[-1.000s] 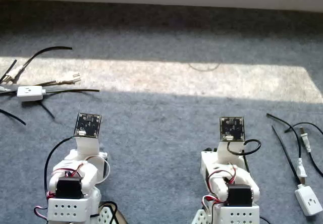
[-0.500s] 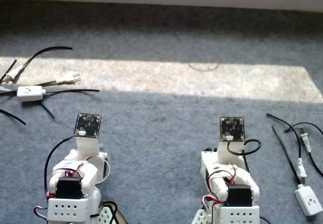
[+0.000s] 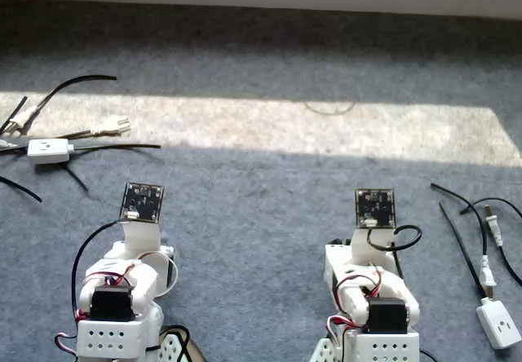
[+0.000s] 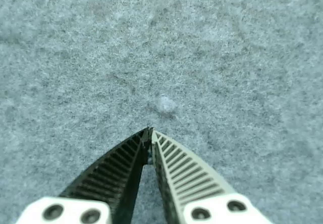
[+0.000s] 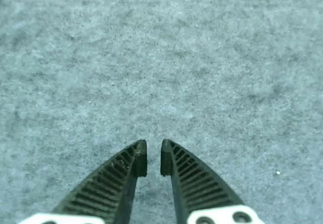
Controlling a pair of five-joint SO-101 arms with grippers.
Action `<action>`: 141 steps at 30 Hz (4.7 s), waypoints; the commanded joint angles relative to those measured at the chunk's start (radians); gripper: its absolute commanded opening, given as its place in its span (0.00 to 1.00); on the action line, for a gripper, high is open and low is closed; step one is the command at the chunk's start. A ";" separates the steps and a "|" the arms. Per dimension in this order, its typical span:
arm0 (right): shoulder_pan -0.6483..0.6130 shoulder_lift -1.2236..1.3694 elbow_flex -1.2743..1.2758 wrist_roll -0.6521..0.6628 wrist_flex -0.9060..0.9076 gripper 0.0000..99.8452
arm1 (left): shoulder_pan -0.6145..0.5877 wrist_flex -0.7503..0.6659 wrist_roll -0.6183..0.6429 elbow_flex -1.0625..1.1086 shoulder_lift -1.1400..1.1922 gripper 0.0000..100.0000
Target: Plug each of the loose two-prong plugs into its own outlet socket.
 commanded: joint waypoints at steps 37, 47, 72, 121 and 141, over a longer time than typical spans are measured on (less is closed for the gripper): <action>-0.176 -0.005 0.140 0.012 0.004 0.06 | 0.159 -0.015 0.011 0.015 -0.004 0.01; -0.269 -0.005 0.140 0.005 0.002 0.06 | 0.166 -0.018 0.005 0.015 -0.005 0.01; 0.225 -0.005 0.110 0.006 -0.027 0.21 | -0.769 -0.572 -0.341 -0.332 0.177 0.25; 0.225 -0.005 0.111 0.006 -0.027 0.21 | -1.007 0.322 -0.994 -3.343 3.111 0.25; 0.225 -0.005 0.111 0.006 -0.027 0.21 | -1.012 0.141 -1.037 -3.321 3.183 0.25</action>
